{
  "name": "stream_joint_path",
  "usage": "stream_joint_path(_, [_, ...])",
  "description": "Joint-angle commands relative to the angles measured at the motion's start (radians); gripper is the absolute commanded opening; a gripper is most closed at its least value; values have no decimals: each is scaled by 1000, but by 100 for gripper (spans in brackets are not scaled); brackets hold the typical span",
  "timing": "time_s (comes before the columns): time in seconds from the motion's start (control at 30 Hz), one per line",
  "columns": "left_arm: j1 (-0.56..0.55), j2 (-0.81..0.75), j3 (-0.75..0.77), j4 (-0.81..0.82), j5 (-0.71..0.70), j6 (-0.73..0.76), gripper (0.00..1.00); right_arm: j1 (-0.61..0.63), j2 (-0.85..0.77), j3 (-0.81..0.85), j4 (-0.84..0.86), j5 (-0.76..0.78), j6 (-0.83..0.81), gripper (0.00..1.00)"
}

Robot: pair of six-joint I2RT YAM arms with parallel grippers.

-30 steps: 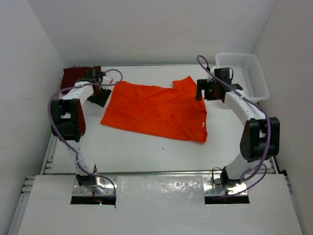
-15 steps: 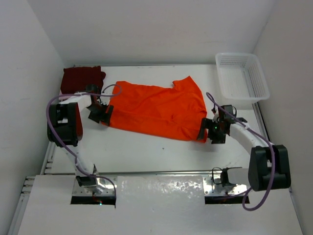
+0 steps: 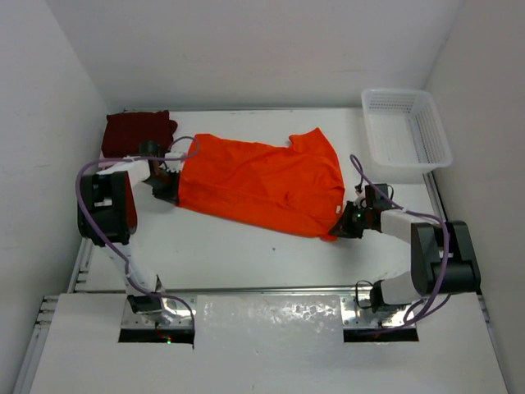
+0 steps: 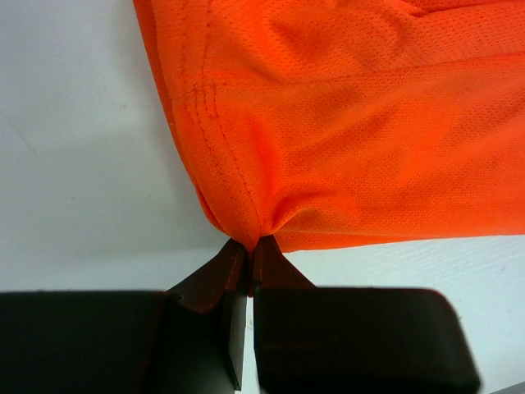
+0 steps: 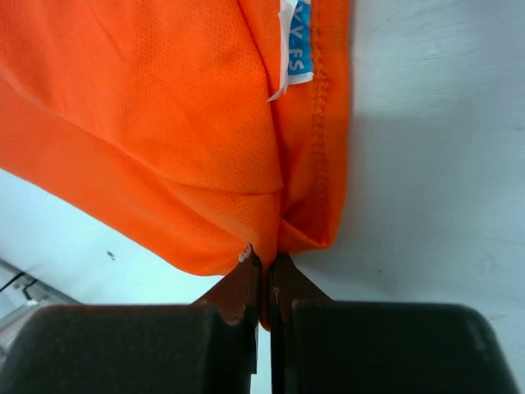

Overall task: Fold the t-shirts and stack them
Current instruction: Fold the flattened tshirt in 1/3 of the way

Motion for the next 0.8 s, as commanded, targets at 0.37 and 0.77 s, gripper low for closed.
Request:
stream_joint_path(0.37, [47, -276, -274, -200, -167, 227, 0, -96, -312, -121, -293, 103, 6, 0])
stream_joint_path(0.77, [128, -400, -270, -331, -354, 299, 95, -94, -496, 51, -502, 304, -65, 89])
